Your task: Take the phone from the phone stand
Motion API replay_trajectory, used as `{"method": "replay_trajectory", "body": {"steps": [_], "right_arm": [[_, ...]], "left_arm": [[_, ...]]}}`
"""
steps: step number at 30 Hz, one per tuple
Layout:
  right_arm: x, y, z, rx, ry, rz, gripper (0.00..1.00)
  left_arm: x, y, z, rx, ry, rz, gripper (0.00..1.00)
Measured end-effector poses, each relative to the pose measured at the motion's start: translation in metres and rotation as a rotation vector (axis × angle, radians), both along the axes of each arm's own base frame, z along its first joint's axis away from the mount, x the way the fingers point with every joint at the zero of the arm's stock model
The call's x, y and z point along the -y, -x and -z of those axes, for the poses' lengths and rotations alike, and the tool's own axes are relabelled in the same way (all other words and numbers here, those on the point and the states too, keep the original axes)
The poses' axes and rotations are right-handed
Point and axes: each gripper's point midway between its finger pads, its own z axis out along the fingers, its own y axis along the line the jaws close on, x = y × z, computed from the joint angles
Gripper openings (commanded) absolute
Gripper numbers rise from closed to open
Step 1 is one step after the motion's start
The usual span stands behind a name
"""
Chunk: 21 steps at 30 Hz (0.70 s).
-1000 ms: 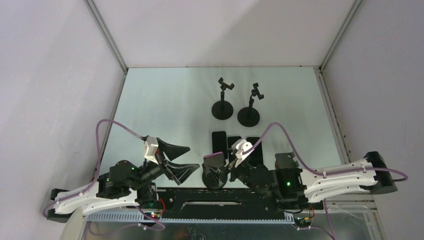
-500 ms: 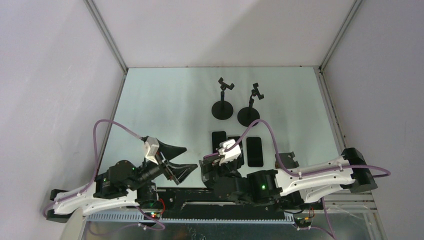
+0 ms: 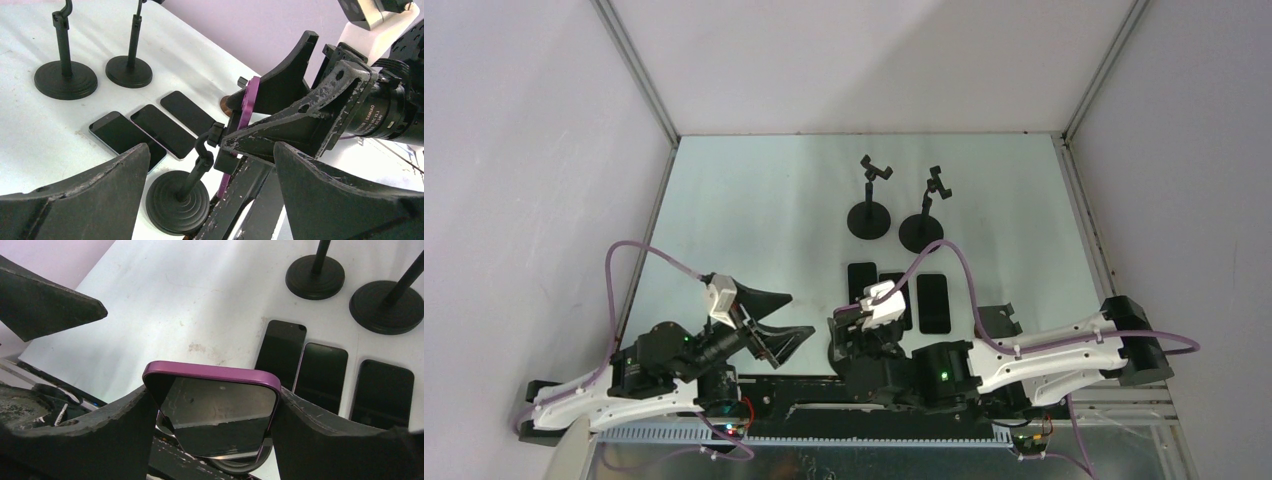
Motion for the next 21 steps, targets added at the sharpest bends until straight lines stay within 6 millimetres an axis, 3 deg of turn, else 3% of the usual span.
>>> {"method": "replay_trajectory", "body": {"steps": [1, 2, 4, 6, 15, 21], "right_arm": [[0.0, 0.0, 0.0, 0.004, 0.006, -0.004, 0.52], [-0.001, 0.0, -0.001, 0.011, 0.02, -0.015, 0.38], [-0.003, 0.001, -0.001, 0.022, 0.047, -0.039, 0.19], [-0.006, 0.003, -0.001, 0.041, 0.095, -0.082, 0.1], [-0.028, 0.024, -0.004, 0.106, 0.255, -0.459, 0.02], [0.006, 0.018, -0.006, 0.097, 0.196, -0.744, 0.0]], "left_arm": [[0.0, 0.0, 0.0, 0.0, 0.0, -0.001, 1.0], [-0.001, 0.0, 0.001, -0.001, -0.003, -0.003, 1.0], [-0.002, -0.001, 0.003, -0.003, -0.01, -0.009, 1.0], [-0.003, -0.002, 0.005, -0.005, -0.018, -0.015, 1.0], [-0.008, -0.003, 0.012, -0.01, -0.039, -0.026, 1.0], [-0.009, -0.001, 0.01, 0.02, -0.045, -0.012, 1.0]]}}
